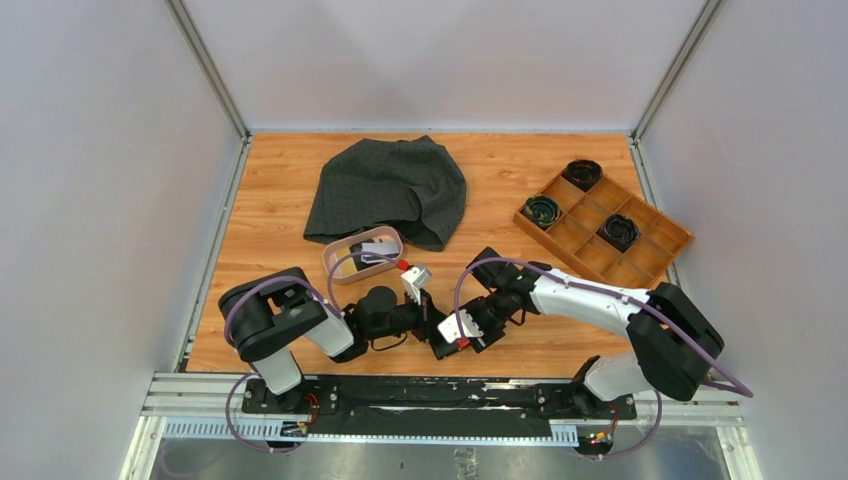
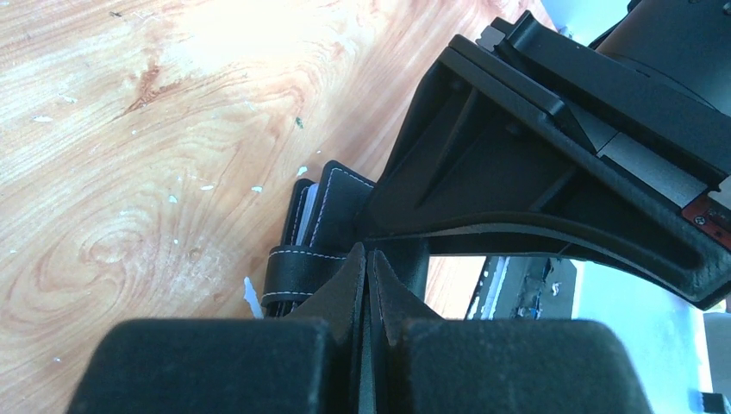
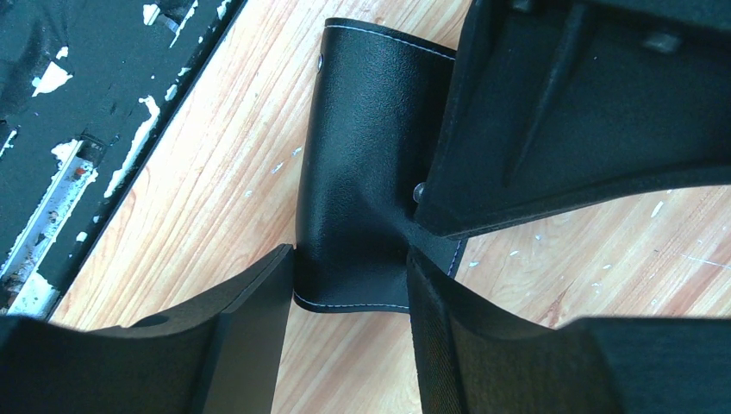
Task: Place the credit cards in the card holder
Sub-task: Close the card holder at the center of the board.
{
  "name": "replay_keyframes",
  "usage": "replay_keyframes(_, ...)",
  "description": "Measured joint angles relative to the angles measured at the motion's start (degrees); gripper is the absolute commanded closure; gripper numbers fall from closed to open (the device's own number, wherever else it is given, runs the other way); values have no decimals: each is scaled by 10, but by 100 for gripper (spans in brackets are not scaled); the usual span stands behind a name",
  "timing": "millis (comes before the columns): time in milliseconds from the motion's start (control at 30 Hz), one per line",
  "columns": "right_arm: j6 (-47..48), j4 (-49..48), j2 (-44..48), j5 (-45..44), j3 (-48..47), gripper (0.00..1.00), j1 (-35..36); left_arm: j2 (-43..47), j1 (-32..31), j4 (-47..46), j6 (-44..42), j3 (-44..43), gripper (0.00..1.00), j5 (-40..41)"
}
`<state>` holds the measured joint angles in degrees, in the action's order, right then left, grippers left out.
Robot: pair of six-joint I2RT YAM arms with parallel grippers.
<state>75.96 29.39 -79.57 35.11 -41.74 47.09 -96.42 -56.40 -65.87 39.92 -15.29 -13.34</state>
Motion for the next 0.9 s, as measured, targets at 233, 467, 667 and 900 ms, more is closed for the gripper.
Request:
replay_keyframes(233, -1, 1, -1, 0, -1, 48, 1, -1, -5, -6, 7, 3, 100, 10)
replay_keyframes(467, -1, 2, -2, 0, -1, 48, 1, -14, -12, -33, 16, 11, 100, 23)
replay_keyframes(667, -2, 5, -5, 0, -5, 48, 1, -30, -18, -75, 28, 25, 100, 35)
replay_keyframes(900, -3, 7, -7, 0, -7, 48, 1, -43, -26, -94, 35, 26, 100, 47)
